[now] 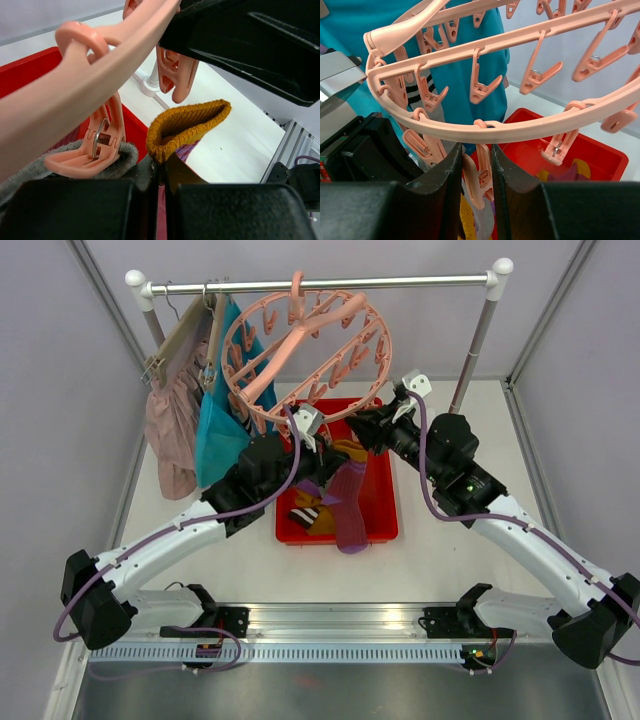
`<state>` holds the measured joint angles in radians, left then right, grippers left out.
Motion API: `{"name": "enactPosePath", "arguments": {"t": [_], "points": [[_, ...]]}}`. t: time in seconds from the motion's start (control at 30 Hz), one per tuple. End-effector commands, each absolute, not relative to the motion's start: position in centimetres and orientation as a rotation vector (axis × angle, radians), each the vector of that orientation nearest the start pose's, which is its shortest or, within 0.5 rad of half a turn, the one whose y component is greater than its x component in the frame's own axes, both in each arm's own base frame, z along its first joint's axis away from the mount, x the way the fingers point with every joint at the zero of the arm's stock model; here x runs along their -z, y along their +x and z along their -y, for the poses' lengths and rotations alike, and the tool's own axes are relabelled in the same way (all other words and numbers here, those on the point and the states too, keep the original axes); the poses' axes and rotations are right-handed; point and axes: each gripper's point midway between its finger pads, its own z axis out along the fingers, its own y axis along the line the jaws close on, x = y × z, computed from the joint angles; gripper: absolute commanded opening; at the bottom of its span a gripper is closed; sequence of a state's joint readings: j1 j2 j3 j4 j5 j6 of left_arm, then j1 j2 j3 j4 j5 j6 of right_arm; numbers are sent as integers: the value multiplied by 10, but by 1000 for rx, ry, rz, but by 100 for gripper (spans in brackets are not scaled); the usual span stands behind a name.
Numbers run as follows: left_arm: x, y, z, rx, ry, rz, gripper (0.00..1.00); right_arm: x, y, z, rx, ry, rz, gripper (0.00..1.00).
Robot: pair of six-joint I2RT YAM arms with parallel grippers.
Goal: Clip the socks to the hanger
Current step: Open the clamp at the hanger.
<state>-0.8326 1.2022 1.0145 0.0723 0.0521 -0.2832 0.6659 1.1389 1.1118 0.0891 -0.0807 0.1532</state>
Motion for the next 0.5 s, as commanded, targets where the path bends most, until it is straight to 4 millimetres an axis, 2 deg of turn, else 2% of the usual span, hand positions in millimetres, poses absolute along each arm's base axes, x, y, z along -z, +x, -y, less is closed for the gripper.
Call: {"name": "enactPosePath", "arguments": {"t": [0.0, 0.2, 0.47], "points": [[-328, 276, 327, 878, 467, -1618, 2, -411, 301, -261, -727, -422, -1422, 0], [-314, 281, 331, 869, 456, -1655, 2, -413, 299, -260, -728, -423, -1419, 0], [-317, 285, 334, 879, 440, -1638, 2, -409, 300, -260, -721, -428, -1428, 0]]}}
